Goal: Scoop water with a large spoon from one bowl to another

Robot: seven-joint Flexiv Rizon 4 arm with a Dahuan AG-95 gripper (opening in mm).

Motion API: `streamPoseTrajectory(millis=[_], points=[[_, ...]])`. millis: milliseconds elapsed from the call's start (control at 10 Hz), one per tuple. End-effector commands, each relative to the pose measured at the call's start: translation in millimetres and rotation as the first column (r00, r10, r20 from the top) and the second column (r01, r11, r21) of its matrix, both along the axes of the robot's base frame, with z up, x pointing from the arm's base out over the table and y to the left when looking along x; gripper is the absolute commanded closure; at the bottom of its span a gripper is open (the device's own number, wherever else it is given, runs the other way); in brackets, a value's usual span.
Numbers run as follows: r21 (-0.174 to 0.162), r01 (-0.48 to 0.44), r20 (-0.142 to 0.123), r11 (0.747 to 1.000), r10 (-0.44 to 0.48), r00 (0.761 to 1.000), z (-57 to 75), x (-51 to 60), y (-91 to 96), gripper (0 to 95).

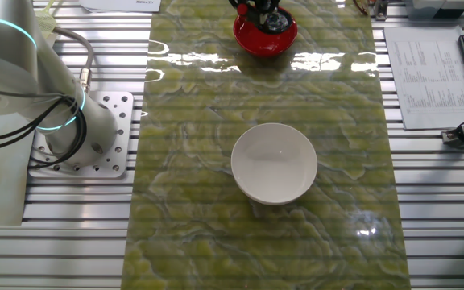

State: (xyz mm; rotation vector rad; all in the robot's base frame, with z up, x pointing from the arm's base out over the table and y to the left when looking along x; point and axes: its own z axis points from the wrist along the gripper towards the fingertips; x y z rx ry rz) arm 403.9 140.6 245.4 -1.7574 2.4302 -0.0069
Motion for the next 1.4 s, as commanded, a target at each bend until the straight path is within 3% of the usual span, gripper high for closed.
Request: streamPoseTrajectory(millis=[100,1400], points=[[-0.015,0.003,0.000,1.000,-0.003,1.000,0.2,-0.5,-0.5,95.0],[-0.022,0.009,0.005,1.000,-0.009,1.000,0.4,0.0,-7.4,95.0]])
